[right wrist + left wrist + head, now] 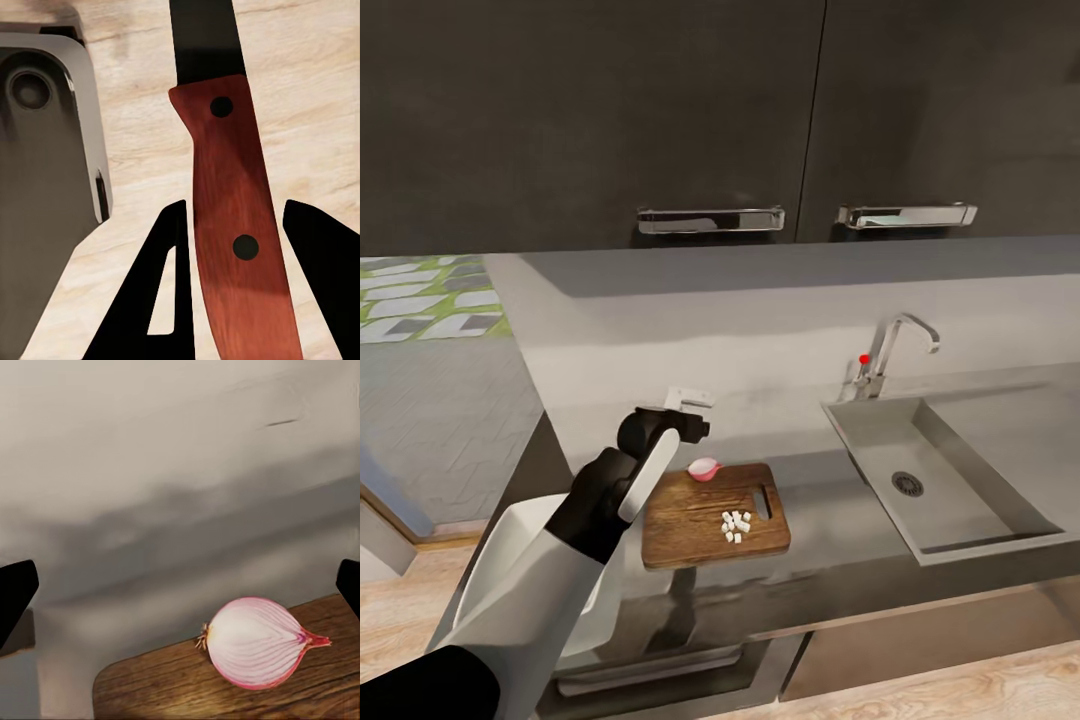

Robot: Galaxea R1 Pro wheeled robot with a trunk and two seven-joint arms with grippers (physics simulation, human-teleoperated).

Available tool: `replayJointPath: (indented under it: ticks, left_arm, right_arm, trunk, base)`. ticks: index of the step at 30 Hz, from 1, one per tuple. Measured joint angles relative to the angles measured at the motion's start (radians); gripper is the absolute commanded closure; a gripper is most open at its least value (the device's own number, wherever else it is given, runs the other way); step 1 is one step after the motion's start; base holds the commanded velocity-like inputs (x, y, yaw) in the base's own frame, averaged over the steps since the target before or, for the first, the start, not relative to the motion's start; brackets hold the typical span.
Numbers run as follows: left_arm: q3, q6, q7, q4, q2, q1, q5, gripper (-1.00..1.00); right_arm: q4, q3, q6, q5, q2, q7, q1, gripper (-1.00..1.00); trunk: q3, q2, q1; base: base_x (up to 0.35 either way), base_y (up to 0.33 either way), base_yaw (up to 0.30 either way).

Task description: In the kitchen, take the Vidalia onion out of the sink, dice it on the chopping board with the paring knife, put the diced onion into the bowl on the countertop, then place both the paring knife and the chopping board into the sink.

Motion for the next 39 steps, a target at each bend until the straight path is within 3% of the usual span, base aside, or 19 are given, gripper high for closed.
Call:
replayJointPath:
  ticks: [14,39]
  left_arm:
    - [0.002,-0.023,0.000,0.063,0.000,0.000,0.000,-1.00]
    - [0.002,-0.027,0.000,0.118,0.000,0.000,0.000,-1.00]
  right_arm:
    - [-0.001,0.000,0.000,0.000,0.001,0.000,0.000,1.00]
    - [-0.001,0.000,0.000,0.000,0.001,0.000,0.000,1.00]
  trunk:
    - [0.000,0.000,0.000]
    - [0.000,0.000,0.000]
  base:
    - [0.132,0.000,0.000]
    - [0.031,0.000,0.000]
